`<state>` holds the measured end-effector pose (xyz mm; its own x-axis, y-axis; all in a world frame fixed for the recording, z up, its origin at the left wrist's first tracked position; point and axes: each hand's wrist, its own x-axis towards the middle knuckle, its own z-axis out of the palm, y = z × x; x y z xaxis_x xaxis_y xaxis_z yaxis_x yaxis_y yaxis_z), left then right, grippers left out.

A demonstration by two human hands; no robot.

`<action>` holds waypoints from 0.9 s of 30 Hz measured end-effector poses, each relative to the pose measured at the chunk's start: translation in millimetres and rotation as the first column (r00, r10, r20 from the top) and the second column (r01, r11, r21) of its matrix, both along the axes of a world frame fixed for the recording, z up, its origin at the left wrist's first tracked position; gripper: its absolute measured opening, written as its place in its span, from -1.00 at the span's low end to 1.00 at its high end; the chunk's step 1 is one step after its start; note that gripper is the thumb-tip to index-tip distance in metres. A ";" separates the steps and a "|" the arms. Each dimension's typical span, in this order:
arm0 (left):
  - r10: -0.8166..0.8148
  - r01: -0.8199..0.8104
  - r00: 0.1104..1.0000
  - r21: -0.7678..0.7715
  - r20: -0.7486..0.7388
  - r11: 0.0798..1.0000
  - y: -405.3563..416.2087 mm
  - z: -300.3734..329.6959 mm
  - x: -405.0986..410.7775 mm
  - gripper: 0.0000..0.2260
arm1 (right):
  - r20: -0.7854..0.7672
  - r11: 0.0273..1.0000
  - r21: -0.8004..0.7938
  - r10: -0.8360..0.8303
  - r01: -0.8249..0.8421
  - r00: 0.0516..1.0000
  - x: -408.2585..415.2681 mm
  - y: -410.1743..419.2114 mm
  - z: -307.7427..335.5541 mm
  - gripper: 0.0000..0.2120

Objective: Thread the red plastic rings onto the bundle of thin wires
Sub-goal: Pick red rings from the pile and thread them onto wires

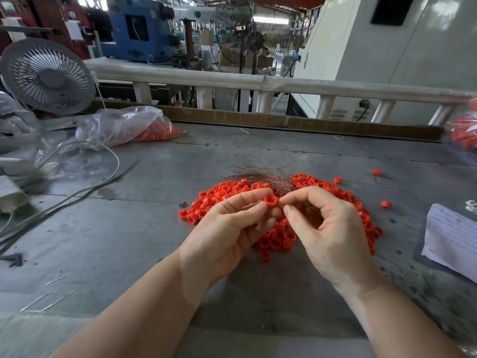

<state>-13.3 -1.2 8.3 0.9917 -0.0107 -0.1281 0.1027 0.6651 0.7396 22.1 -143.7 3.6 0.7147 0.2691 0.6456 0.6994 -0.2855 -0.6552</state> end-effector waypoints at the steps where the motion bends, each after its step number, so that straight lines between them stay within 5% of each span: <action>1: -0.003 0.003 1.000 -0.001 0.001 1.000 0.0 0.1 -0.1 -0.83 | 0.002 1.000 -0.006 0.007 -0.007 1.000 0.0 0.0 0.0 -0.91; 27: -0.027 0.027 0.999 0.014 -0.019 1.000 0.2 3.3 -2.0 -0.81 | 0.170 0.983 -0.176 -0.024 0.054 0.985 4.1 -1.4 -1.5 -0.91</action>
